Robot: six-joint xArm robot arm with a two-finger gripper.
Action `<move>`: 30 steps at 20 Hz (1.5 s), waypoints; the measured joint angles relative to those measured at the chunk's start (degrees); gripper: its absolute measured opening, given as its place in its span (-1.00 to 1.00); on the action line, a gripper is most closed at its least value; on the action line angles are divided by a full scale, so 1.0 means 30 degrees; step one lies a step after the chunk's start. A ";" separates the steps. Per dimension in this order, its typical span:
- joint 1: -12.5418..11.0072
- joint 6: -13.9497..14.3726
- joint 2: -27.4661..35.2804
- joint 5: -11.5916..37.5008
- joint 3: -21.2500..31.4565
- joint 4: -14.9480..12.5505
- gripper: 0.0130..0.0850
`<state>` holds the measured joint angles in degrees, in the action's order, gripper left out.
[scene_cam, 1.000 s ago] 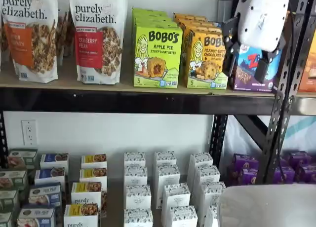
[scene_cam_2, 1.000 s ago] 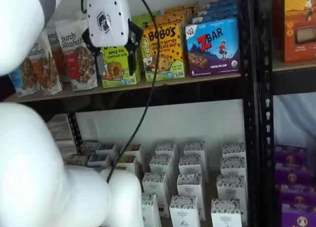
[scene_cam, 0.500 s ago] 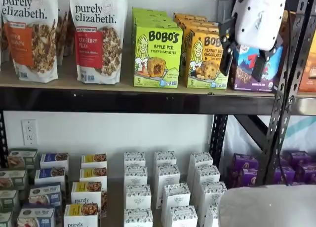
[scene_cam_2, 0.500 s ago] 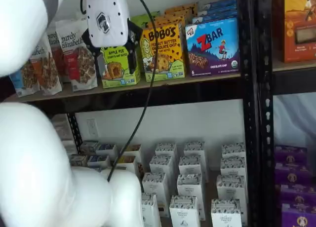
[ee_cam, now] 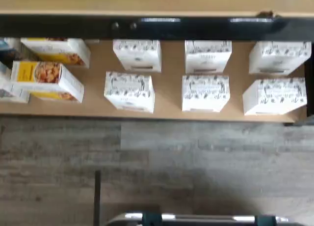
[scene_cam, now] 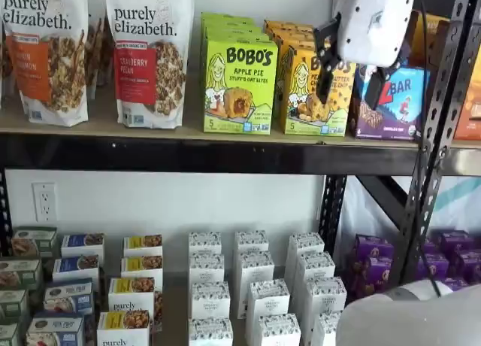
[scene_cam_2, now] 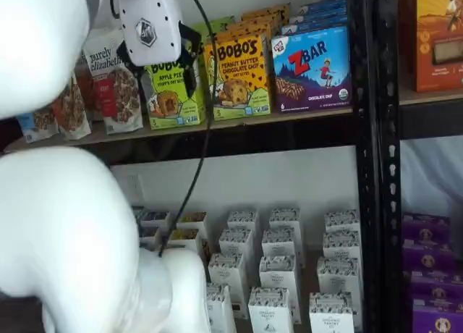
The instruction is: Pick the green box on the top shelf, the fourth from the left
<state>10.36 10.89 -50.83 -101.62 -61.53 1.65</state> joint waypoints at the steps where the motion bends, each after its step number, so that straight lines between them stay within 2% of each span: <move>1: 0.0294 0.0255 0.0132 0.0292 -0.0044 -0.0129 1.00; 4: 0.1190 0.1045 0.0756 0.0982 -0.0339 -0.0636 1.00; 8: 0.1960 0.1735 0.1520 0.1792 -0.0724 -0.1105 1.00; 15: 0.2953 0.2669 0.2829 0.2432 -0.1541 -0.1743 1.00; 25: 0.2884 0.2687 0.4082 0.3224 -0.2275 -0.0930 1.00; 30: 0.3059 0.2828 0.4326 0.3839 -0.2349 -0.1057 1.00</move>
<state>19.54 19.37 -37.85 -90.10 -68.57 -1.52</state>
